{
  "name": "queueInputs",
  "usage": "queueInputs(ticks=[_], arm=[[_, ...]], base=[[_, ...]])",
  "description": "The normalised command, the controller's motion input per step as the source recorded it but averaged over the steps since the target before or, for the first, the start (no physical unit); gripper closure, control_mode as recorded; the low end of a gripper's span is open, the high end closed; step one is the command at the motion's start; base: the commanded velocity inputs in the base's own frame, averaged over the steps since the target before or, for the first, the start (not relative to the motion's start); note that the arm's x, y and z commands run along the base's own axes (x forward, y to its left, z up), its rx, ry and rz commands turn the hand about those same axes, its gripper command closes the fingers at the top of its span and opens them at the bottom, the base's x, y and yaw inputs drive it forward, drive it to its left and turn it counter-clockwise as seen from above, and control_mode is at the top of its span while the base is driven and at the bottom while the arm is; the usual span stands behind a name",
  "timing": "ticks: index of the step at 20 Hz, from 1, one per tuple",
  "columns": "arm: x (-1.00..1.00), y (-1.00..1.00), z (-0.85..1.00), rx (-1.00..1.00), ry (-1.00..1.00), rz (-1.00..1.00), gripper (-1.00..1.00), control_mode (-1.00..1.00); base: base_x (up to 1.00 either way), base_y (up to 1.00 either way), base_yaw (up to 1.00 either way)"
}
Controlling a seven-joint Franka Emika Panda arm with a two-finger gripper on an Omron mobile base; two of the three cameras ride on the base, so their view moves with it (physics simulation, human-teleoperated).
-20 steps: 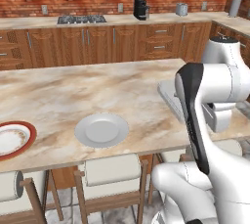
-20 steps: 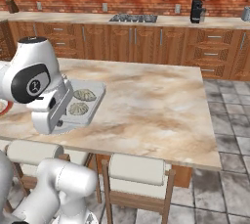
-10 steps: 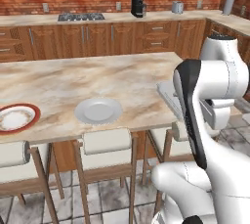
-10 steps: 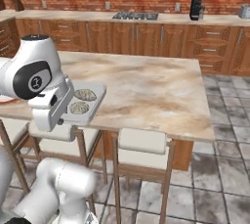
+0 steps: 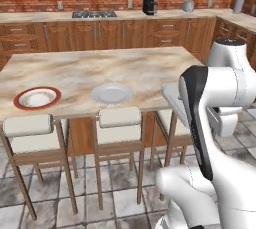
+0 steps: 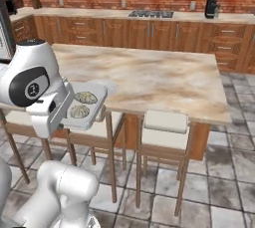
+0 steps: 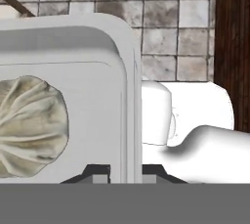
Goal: Place two dumplings into each of the tupperware containers and then place the containers in the fridge.
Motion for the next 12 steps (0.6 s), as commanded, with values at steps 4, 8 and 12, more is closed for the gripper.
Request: queueInputs(ticks=[4,8,12], arm=[[0.0,0.0,0.0,0.0,0.0,0.0,1.0,1.0],[0.0,0.0,0.0,0.0,0.0,0.0,1.0,1.0],[0.0,0.0,0.0,0.0,0.0,0.0,1.0,1.0]], base=[[0.03,-0.01,0.27],[0.0,0.0,0.37],[-0.06,0.12,0.46]])
